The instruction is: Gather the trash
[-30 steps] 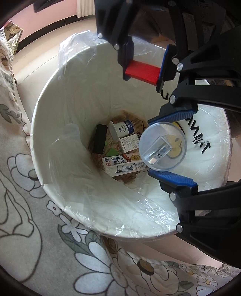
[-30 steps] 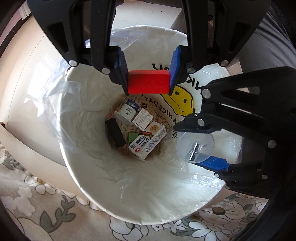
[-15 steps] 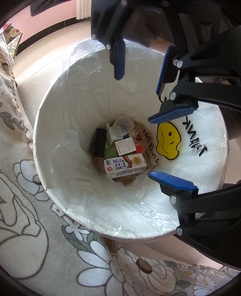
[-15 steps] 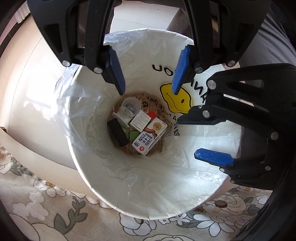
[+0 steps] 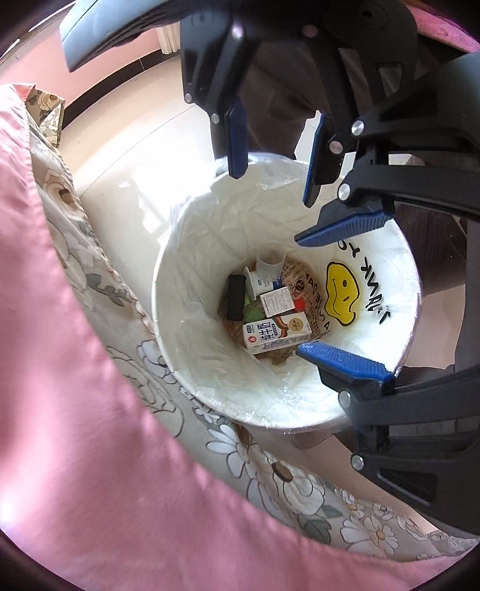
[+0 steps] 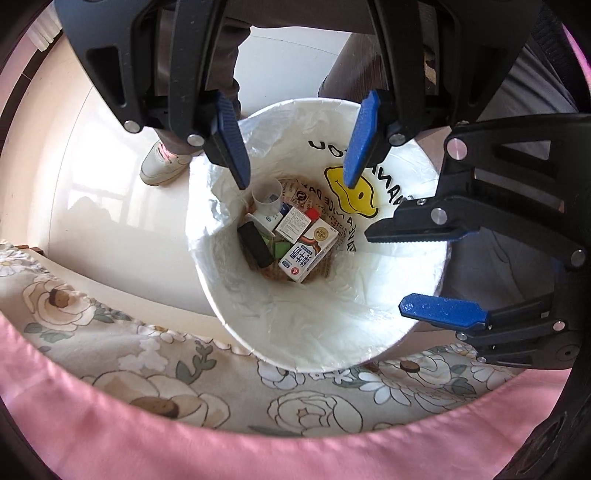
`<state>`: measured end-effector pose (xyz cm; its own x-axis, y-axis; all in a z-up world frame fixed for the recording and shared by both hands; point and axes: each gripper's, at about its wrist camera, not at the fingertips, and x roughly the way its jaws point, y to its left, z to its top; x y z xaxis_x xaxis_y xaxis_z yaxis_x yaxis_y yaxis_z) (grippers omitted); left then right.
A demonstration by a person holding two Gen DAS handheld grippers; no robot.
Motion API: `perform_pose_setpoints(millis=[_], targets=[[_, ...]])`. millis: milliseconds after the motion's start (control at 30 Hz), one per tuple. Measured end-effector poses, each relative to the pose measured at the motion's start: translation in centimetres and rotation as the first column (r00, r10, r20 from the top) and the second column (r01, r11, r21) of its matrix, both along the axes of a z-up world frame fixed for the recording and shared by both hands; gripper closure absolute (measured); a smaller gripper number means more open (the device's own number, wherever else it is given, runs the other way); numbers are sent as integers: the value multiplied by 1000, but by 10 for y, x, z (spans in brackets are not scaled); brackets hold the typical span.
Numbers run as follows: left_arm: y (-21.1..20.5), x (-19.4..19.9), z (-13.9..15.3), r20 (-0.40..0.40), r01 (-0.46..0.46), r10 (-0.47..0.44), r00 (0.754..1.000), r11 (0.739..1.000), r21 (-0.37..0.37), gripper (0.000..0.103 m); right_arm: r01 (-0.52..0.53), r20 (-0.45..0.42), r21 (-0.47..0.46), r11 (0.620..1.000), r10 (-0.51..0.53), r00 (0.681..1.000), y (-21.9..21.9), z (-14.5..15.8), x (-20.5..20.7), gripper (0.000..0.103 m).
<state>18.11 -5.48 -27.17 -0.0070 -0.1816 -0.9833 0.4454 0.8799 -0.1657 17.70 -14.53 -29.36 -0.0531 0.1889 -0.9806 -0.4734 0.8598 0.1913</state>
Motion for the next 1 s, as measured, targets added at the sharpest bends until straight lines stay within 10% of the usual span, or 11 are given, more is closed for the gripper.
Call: perform_pose_setpoints(millis=[367, 1000], targets=[[2, -26, 117, 251, -10, 13, 968, 1000, -11, 35, 38, 209, 19, 999, -42, 977, -22, 111, -21, 50], [18, -87, 254, 558, -81, 102, 823, 995, -61, 20, 80, 490, 137, 987, -138, 861, -36, 252, -92, 36]])
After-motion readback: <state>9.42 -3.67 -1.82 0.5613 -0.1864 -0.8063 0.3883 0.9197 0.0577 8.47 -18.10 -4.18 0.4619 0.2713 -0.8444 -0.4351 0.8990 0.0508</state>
